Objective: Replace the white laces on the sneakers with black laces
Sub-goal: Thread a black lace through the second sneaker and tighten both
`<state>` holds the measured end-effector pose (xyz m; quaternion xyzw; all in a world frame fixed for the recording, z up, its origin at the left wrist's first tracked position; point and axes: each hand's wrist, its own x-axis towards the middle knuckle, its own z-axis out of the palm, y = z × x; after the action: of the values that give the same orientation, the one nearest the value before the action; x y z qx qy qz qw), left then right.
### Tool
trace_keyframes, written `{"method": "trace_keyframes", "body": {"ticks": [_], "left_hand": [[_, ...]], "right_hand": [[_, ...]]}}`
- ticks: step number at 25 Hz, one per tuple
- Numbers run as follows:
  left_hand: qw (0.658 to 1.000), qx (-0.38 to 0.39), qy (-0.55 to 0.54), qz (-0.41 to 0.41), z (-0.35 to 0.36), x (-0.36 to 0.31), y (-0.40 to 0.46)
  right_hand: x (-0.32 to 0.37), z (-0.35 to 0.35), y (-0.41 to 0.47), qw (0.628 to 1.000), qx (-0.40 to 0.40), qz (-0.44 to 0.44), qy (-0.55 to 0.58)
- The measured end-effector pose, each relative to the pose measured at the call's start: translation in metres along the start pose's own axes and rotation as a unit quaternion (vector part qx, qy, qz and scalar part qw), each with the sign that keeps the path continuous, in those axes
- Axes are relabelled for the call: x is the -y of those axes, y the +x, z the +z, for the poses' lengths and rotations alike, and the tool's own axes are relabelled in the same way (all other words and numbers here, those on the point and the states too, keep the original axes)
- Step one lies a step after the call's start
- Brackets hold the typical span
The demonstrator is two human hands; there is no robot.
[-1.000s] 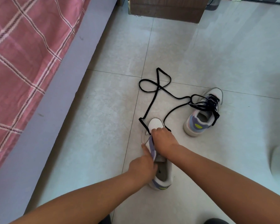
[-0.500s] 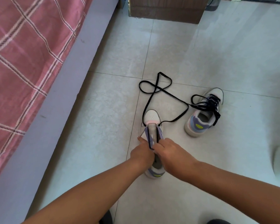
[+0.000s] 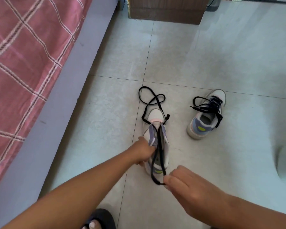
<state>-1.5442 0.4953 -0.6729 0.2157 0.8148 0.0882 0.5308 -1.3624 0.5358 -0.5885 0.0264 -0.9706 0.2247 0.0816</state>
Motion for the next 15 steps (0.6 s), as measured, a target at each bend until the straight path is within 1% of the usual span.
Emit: {"method": "trace_keyframes", "body": {"ticks": [1, 2, 3, 4, 5, 6, 7, 8, 9, 10, 11, 12, 13, 14, 15], "left_hand": [[0.998, -0.004, -0.058, 0.011, -0.007, 0.004, -0.007], [0.989, -0.005, -0.151, -0.002, -0.012, 0.005, -0.019], [0.967, 0.023, -0.252, -0.037, -0.015, 0.005, -0.033], [0.935, 0.082, -0.336, -0.076, -0.016, 0.003, -0.047], [0.904, 0.159, -0.384, -0.102, -0.013, 0.002, -0.059], [0.872, 0.228, -0.419, -0.112, -0.01, 0.001, -0.068], [0.843, 0.262, -0.459, -0.106, -0.01, -0.002, -0.073], [0.815, 0.263, -0.508, -0.089, -0.012, -0.005, -0.077], [0.794, 0.239, -0.554, -0.075, -0.017, -0.009, -0.08], [0.791, 0.197, -0.577, -0.049, -0.02, -0.011, -0.083], [0.809, 0.155, -0.567, -0.017, -0.022, -0.012, -0.086], [0.838, 0.131, -0.529, 0.024, -0.021, -0.012, -0.093], [0.87, 0.13, -0.471, 0.061, -0.019, -0.01, -0.102], [0.899, 0.148, -0.401, 0.092, -0.015, -0.007, -0.112], [0.927, 0.184, -0.308, 0.111, -0.01, -0.003, -0.122]], "right_hand": [[-0.002, -0.008, 0.003, 1.0, -0.011, 0.02, 0.011], [0.001, -0.012, 0.004, 0.999, -0.014, 0.025, 0.015], [0.004, -0.012, 0.003, 0.999, -0.019, 0.023, 0.022], [0.008, -0.011, 0.002, 0.999, -0.009, 0.02, 0.048], [0.014, -0.011, 0.004, 0.995, 0.016, 0.03, 0.096], [0.018, -0.01, 0.004, 0.989, 0.051, 0.022, 0.137], [0.018, -0.007, 0.001, 0.991, 0.056, -0.007, 0.122], [0.013, -0.004, -0.004, 0.994, 0.052, -0.032, 0.09], [0.006, 0.001, -0.009, 0.994, 0.046, -0.041, 0.086], [-0.001, 0.005, -0.011, 0.989, 0.043, 0.002, 0.143], [-0.007, 0.004, -0.008, 0.958, 0.026, 0.113, 0.264], [-0.015, 0.006, 0.0, 0.872, -0.014, 0.261, 0.413], [-0.027, 0.013, 0.007, 0.737, -0.056, 0.408, 0.535], [-0.041, 0.021, 0.016, 0.594, -0.06, 0.515, 0.615], [-0.051, 0.027, 0.029, 0.486, -0.036, 0.562, 0.668]]}}
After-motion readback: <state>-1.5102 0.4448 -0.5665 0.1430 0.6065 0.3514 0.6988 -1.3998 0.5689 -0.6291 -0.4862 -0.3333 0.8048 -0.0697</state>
